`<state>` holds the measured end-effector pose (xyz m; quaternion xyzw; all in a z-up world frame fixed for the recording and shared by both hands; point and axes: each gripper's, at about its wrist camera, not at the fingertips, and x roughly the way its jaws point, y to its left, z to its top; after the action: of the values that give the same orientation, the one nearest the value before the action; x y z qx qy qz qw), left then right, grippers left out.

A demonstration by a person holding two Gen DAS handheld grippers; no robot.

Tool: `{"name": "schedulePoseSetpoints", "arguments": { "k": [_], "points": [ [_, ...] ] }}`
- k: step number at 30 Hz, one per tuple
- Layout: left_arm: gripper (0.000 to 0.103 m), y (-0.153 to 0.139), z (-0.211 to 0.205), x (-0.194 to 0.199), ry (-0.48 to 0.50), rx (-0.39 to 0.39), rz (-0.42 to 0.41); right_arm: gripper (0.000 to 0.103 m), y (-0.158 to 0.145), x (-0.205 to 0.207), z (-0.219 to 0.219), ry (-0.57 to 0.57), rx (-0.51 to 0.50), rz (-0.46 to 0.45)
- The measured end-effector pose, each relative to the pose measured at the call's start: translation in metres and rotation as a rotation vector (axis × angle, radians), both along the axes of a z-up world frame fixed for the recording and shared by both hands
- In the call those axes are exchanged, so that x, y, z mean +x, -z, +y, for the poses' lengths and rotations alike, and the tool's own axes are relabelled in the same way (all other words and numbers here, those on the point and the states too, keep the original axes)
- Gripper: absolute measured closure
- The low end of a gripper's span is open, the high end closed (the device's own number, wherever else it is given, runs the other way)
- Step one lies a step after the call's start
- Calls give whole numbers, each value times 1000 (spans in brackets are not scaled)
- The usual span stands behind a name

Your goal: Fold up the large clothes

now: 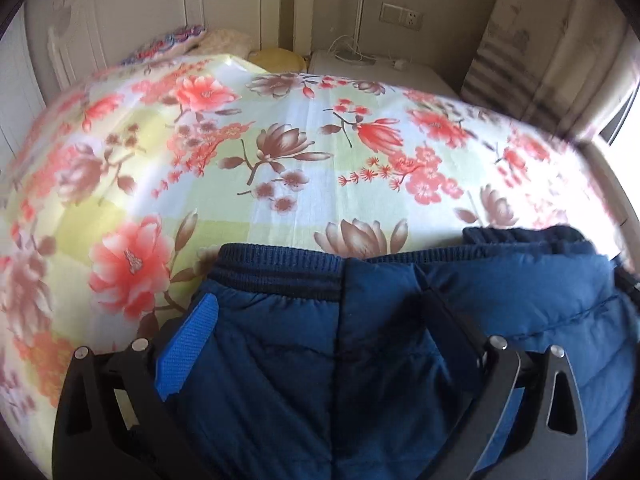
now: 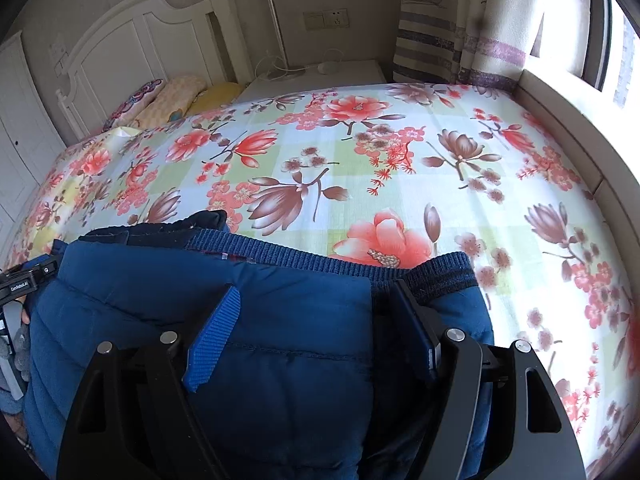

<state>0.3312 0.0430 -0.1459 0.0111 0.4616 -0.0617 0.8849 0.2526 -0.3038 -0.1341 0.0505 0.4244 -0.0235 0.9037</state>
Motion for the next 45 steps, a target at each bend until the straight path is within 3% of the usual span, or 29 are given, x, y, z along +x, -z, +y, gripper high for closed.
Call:
{"name": "schedulePoseSetpoints", "arguments": {
  "k": [2, 5, 7, 9, 12, 15, 16, 19, 22, 26, 30, 35, 38, 41, 45],
  "points": [
    [2, 1, 3, -1, -7, -2, 1, 30, -17, -9, 24, 36, -150, -43],
    [2, 2, 6, -1, -16, -21, 2, 30, -40, -22, 79, -115, -185, -126],
    [2, 2, 7, -2, -17, -12, 0, 23, -46, -25, 134, -245, -262, -155],
    [2, 1, 7, -2, -17, -14, 0, 21, -36, -20, 169, -359, -286, -133],
    [2, 2, 10, -2, -21, -28, -1, 21, 6, -3, 204, -448, -392, -3],
    [2, 2, 10, -1, -24, -32, 1, 21, 3, 8, 172, -422, -199, 31],
    [2, 2, 10, -1, -23, -28, 0, 21, -3, 8, 153, -364, -170, 9],
    [2, 2, 11, -1, -23, -23, -2, 21, -21, -1, 99, -184, -223, -55],
    [2, 2, 10, -1, -23, -22, -1, 21, -16, -4, 39, -59, -172, -19],
    [2, 2, 10, -1, -23, -18, -6, 20, 7, -10, -29, 46, 59, -3],
    [2, 2, 9, -2, -23, -18, -8, 19, 9, -7, -10, 37, -53, -1],
    [2, 2, 10, -1, -23, -23, -7, 18, 10, -10, -23, 34, 30, -18],
    [2, 2, 9, -2, -23, -19, -7, 18, -12, -26, -14, 110, -102, -48],
    [2, 2, 9, -2, -22, -17, -4, 15, -45, -56, 30, -21, -103, -177],
    [2, 2, 10, -2, -24, -17, -6, 13, -44, -69, 107, -252, -206, -164]
  ]
}}
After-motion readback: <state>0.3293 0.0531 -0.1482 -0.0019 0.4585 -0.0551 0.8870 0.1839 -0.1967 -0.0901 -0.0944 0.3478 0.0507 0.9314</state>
